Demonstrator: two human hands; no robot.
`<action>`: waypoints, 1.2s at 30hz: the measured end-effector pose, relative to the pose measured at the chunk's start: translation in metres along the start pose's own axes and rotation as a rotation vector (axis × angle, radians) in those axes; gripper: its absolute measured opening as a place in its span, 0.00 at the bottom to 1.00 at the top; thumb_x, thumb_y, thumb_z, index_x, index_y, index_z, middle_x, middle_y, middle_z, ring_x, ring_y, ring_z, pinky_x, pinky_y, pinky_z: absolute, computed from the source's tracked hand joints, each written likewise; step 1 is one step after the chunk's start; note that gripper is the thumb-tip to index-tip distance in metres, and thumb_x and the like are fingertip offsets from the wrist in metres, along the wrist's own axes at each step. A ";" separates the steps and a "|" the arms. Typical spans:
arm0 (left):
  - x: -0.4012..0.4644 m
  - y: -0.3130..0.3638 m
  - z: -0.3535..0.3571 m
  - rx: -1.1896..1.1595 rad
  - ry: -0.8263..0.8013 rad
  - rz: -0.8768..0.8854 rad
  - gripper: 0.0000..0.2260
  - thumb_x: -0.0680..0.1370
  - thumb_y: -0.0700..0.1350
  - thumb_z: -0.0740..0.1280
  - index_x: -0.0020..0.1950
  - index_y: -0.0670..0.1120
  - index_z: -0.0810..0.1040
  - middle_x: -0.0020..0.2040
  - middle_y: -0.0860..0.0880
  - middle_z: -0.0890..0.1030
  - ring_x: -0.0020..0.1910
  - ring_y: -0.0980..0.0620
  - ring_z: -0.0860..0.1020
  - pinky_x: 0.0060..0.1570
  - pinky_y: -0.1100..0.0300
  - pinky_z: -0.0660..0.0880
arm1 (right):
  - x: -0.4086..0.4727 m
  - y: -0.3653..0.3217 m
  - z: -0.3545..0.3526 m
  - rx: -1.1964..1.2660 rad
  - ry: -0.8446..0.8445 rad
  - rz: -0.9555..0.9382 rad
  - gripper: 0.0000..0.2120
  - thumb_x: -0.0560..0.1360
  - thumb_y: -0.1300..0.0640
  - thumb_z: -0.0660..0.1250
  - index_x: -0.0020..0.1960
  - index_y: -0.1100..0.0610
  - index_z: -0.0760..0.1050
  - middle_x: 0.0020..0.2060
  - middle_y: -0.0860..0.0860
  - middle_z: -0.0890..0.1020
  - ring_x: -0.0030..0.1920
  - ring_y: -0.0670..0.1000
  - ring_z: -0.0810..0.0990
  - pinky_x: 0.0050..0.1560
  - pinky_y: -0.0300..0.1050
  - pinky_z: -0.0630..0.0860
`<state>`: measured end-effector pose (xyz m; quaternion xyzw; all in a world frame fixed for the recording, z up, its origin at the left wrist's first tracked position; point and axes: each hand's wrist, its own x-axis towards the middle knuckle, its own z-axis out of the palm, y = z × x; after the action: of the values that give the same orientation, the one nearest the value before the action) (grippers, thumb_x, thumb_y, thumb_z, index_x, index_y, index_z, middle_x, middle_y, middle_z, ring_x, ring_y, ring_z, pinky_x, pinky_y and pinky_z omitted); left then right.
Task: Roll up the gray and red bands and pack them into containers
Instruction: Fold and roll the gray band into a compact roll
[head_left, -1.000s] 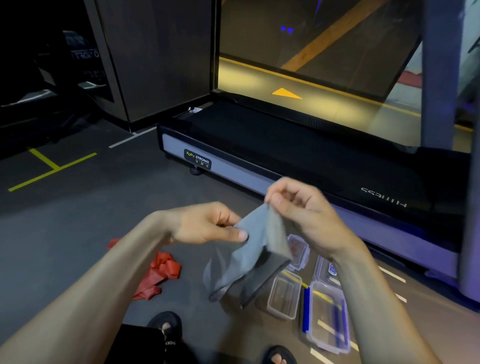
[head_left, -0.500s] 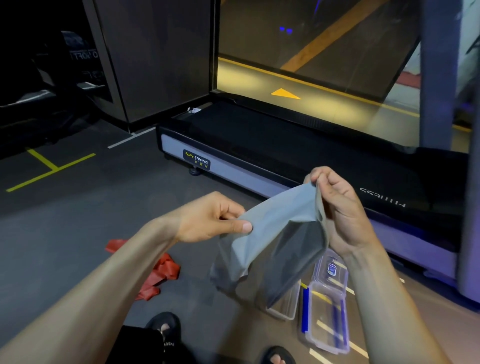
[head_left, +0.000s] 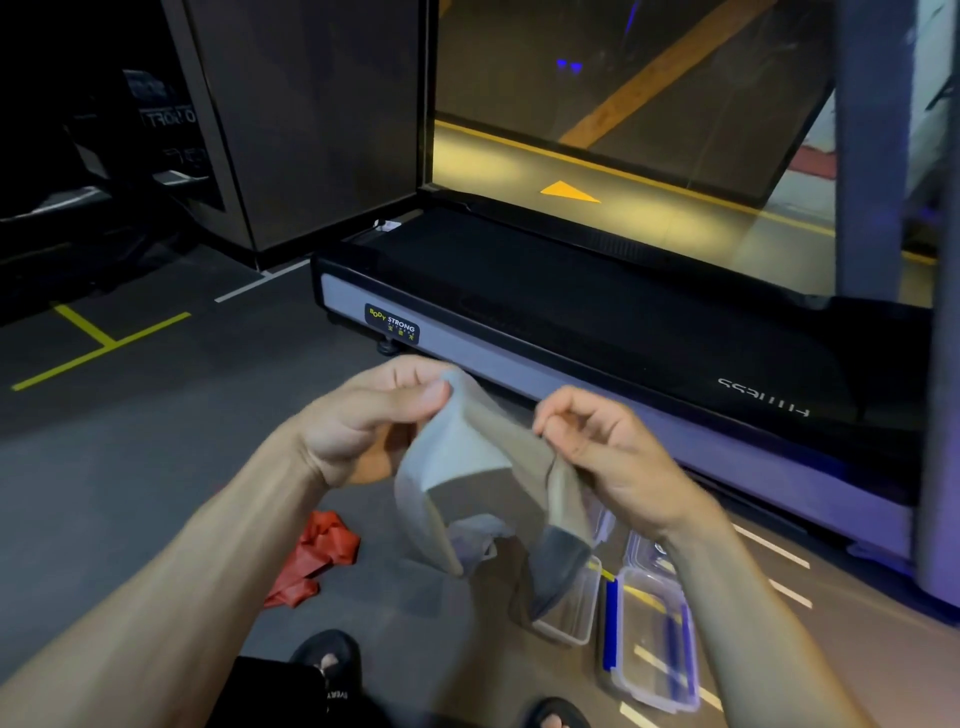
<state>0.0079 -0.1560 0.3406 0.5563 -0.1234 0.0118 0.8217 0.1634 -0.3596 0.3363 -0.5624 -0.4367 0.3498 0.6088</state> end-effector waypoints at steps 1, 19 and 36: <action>0.002 0.001 0.001 -0.095 -0.076 0.027 0.12 0.79 0.49 0.71 0.53 0.41 0.85 0.46 0.47 0.87 0.44 0.54 0.86 0.46 0.63 0.81 | 0.002 0.000 0.007 0.012 -0.024 -0.002 0.04 0.76 0.51 0.68 0.46 0.51 0.80 0.36 0.45 0.79 0.35 0.40 0.74 0.37 0.31 0.69; 0.004 0.002 0.006 0.348 0.082 -0.273 0.10 0.80 0.38 0.66 0.40 0.39 0.83 0.47 0.59 0.83 0.47 0.59 0.81 0.50 0.65 0.75 | 0.016 -0.003 0.050 0.041 -0.014 -0.074 0.04 0.81 0.60 0.65 0.51 0.61 0.77 0.64 0.57 0.82 0.64 0.56 0.81 0.64 0.49 0.78; 0.002 -0.009 -0.003 0.697 0.019 -0.437 0.20 0.81 0.54 0.70 0.55 0.36 0.82 0.49 0.39 0.84 0.46 0.46 0.77 0.54 0.41 0.77 | 0.011 -0.017 0.017 0.118 0.171 -0.136 0.04 0.77 0.52 0.68 0.44 0.51 0.80 0.40 0.48 0.77 0.39 0.44 0.73 0.41 0.37 0.70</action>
<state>0.0120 -0.1572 0.3316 0.8144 0.0168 -0.1168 0.5682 0.1508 -0.3455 0.3539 -0.5227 -0.3991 0.2836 0.6979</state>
